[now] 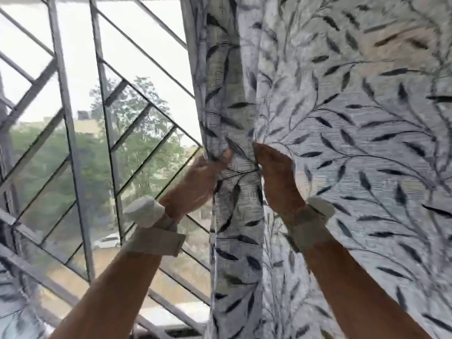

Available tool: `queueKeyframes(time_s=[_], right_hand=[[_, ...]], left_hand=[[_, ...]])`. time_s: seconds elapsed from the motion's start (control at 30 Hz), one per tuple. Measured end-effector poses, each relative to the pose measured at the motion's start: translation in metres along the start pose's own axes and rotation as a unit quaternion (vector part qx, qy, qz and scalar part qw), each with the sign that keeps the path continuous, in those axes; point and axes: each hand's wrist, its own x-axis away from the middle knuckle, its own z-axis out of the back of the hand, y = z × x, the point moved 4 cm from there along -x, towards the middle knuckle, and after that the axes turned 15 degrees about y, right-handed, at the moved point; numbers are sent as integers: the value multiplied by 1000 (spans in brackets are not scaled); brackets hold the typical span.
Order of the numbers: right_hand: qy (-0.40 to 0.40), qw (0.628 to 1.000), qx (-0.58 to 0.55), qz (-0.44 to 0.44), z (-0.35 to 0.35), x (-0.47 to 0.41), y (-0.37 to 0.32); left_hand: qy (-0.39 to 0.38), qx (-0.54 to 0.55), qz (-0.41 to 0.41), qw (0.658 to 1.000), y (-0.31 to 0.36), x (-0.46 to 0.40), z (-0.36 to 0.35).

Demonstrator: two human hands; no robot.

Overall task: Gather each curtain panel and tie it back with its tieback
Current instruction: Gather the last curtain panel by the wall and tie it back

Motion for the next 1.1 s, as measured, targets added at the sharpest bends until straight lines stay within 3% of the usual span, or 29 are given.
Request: queueKeyframes(time_s=[0.1, 0.2, 0.33, 0.4, 0.53, 0.63, 0.7, 0.77, 0.9, 1.0, 1.1], right_hand=[[125, 985, 62, 101, 5, 4, -9], [171, 973, 71, 134, 11, 10, -15], [31, 994, 90, -55, -2, 10, 6], [-11, 998, 42, -50, -8, 13, 8], [95, 995, 30, 25, -2, 19, -8], [201, 948, 140, 204, 14, 20, -24], [205, 930, 157, 261, 20, 27, -31], [167, 932, 167, 276, 20, 39, -39], [45, 945, 201, 253, 11, 59, -43], [-9, 942, 226, 246, 2, 71, -41], [-17, 942, 217, 256, -6, 82, -39]], left_hand=[[7, -45, -20, 999, 1, -3, 4], [16, -28, -12, 999, 3, 0, 11], [-5, 2, 26, 1000, 5, 11, 6], [-1, -10, 39, 999, 3, 11, 1], [30, 1, 50, 998, 3, 12, 0], [104, -79, 24, 991, 2, 8, 13], [180, -213, -13, 960, 7, 7, 21], [205, -337, -75, 916, 15, 11, 19], [219, -571, -203, 765, 23, 33, 4], [195, -618, -214, 731, 15, 40, 2], [159, -614, -214, 743, 10, 46, -2]])
